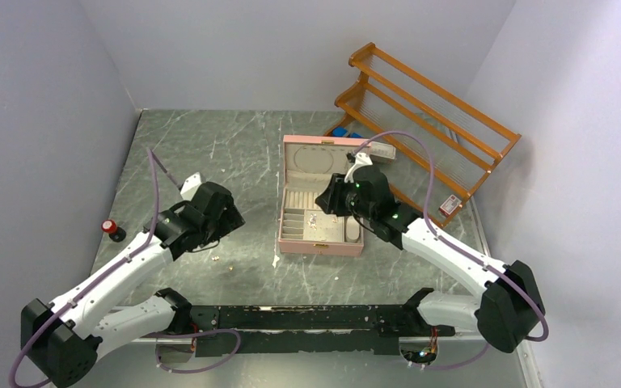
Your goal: Organize the mixed jewelry
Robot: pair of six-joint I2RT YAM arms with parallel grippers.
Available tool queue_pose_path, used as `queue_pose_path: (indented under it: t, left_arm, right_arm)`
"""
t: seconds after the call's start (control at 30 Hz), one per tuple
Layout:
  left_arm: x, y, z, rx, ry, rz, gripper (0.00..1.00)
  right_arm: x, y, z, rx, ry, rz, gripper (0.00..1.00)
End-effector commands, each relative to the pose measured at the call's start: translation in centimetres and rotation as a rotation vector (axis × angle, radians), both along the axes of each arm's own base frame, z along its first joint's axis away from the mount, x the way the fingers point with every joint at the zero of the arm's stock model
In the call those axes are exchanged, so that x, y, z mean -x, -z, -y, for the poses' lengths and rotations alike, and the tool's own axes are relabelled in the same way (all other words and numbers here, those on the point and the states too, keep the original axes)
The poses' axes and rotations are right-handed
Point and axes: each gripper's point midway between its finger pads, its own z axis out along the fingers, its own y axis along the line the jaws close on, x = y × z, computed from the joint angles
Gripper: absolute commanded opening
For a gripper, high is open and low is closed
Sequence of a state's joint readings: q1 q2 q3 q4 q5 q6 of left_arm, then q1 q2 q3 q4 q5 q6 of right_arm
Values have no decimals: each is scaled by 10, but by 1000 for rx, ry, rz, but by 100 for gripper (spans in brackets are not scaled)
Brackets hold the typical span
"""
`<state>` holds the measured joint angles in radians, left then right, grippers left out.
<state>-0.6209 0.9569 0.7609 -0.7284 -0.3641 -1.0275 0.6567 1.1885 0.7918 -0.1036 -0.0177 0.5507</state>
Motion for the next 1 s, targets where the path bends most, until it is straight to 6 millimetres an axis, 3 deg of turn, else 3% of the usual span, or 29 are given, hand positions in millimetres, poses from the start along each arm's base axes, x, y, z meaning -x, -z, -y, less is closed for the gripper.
queue_pose_path:
  t: [0.0,0.23,0.33,0.47,0.6,0.83,0.9,0.97]
  left_arm:
    - [-4,-28,0,21,-51,6,81]
    - [-12,-28,4,-18,17,36,81]
    - [-21,-50,0,-48,27,97,82]
    - [-17,-71,-1,-63,36,138,84]
    - [-7,-79,-7,-42,41,164,85]
    - [-9,-126,1,-41,118,201,85]
    - [-10,-123,12,-7,147,182,83]
    - [-8,-103,23,25,172,139,81]
  right_arm:
    - [11,-14,-9,-42,-76,43,41]
    - [22,-18,-14,6,-97,95,41]
    - [31,-21,-21,10,-117,117,41]
    - [40,-13,-19,17,-115,101,41]
    - [51,-6,-16,-8,-106,68,41]
    - [65,-3,-9,5,-103,25,41]
    - [67,-6,-3,10,-87,31,41]
    - [67,-11,2,4,-75,54,41]
